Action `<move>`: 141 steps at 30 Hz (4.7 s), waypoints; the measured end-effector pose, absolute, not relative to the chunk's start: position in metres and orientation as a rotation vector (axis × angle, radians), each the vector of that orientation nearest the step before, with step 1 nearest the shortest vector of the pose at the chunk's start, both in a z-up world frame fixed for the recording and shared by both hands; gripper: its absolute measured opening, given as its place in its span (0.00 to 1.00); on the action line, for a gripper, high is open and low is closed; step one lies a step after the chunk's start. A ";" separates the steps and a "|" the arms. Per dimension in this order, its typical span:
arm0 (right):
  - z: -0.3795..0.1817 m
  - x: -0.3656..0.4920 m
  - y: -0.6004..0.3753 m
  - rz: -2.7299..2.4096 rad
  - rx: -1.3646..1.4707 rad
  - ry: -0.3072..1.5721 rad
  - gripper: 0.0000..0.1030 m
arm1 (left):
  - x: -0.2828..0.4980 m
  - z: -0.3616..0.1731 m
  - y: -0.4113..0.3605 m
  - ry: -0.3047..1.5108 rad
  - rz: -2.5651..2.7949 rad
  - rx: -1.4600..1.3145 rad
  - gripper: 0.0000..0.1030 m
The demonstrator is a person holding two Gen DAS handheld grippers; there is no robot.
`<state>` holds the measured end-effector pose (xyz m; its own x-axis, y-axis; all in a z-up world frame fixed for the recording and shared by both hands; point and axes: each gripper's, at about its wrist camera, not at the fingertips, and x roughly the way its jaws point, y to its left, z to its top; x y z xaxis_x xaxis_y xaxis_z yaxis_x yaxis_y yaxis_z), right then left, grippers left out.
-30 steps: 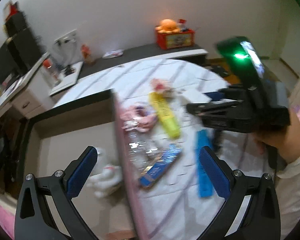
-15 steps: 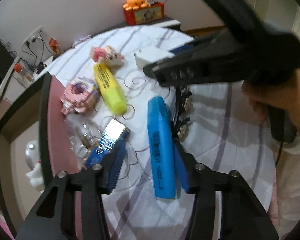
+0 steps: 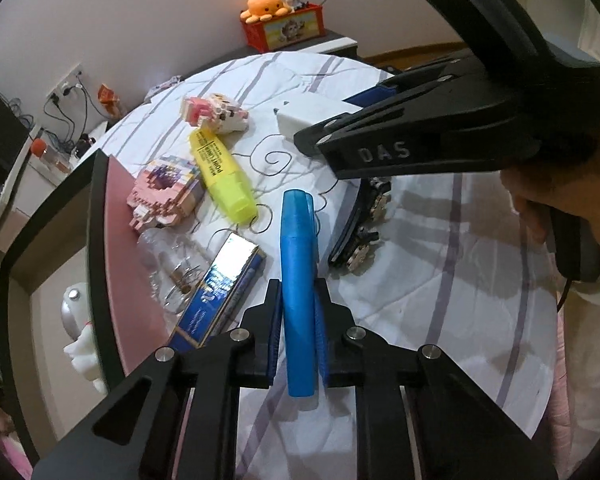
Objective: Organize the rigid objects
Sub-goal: 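Close left gripper on the blue highlighter, then carry blue highlighter into box with left gripper while right gripper carries white charger in, then open both grippers in the box and withdraw them, then grasp black rhinestone hair clip with right gripper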
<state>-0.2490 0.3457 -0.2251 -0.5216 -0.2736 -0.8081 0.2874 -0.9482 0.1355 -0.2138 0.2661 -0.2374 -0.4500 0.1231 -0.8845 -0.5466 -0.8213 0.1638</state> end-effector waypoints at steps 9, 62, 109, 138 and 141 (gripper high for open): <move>-0.217 -0.238 0.339 -2.479 1.309 0.002 0.40 | -0.202 -0.224 0.252 0.595 2.302 -1.319 0.14; -0.182 -0.146 0.124 -2.389 1.222 0.193 0.46 | -0.162 -0.175 -0.026 0.173 2.639 -1.175 0.94; -0.221 -0.146 0.326 -2.830 1.307 -0.243 0.77 | -0.267 -0.215 -0.043 0.275 2.609 -1.547 0.15; -0.227 -0.177 0.307 -2.735 1.339 -0.116 0.34 | -0.288 -0.233 -0.038 0.280 2.595 -1.625 0.13; -0.228 -0.178 0.296 -2.739 1.360 -0.044 0.34 | -0.287 -0.233 -0.037 0.273 2.594 -1.624 0.13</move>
<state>-0.1780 0.2963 -0.2285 -0.6015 -0.0873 -0.7941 0.0616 -0.9961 0.0628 -0.2871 -0.0369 -0.2329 -0.4398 -0.0357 -0.8974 -0.1518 -0.9819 0.1134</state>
